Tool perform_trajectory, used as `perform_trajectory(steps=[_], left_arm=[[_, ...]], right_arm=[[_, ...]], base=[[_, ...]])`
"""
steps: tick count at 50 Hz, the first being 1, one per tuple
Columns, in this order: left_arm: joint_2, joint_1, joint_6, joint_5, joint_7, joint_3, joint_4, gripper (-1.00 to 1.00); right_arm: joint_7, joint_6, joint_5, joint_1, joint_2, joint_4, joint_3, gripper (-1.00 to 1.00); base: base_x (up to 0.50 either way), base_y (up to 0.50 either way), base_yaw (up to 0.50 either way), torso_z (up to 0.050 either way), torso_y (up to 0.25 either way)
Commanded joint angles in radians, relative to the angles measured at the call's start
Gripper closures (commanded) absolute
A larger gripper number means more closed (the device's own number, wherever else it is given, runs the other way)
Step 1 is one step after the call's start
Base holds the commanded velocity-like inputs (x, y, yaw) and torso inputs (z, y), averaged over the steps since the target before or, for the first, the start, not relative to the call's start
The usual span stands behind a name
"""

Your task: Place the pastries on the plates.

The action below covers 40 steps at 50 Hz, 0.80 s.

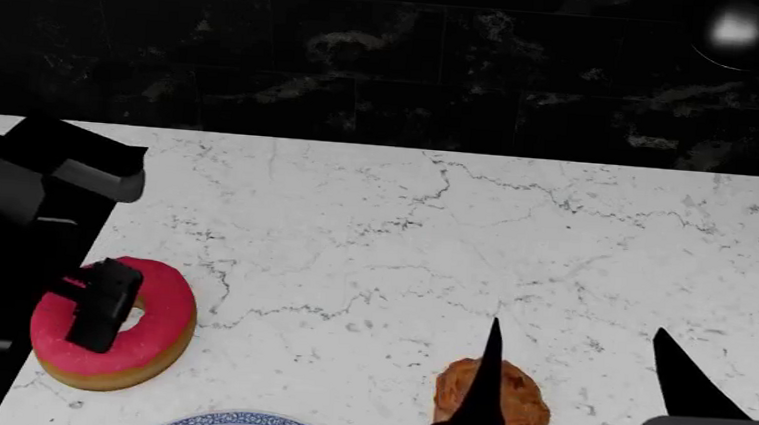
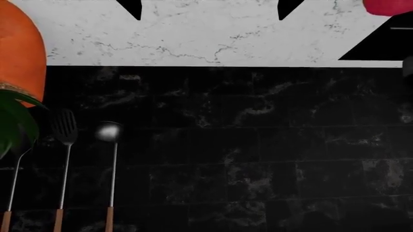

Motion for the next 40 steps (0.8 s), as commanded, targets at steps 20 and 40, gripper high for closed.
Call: perform_trajectory(steps=[20,40], left_arm=[[0.051,0.078,0.02,0.001,0.056,0.01,-0.039,-1.0],[0.059,0.135,0.057,0.004,0.076,0.019,-0.087,-1.0]], right_arm=[[0.06,-0.043,0.081,0.009,0.05,-0.013,0.003,-1.0],[0.092,-0.09,0.11,0.003,0.096,-0.015,-0.02,-1.0]], base=[[0.0,0.0,0.0,0.0,0.0],[0.0,0.0,0.0,0.0,0.0]])
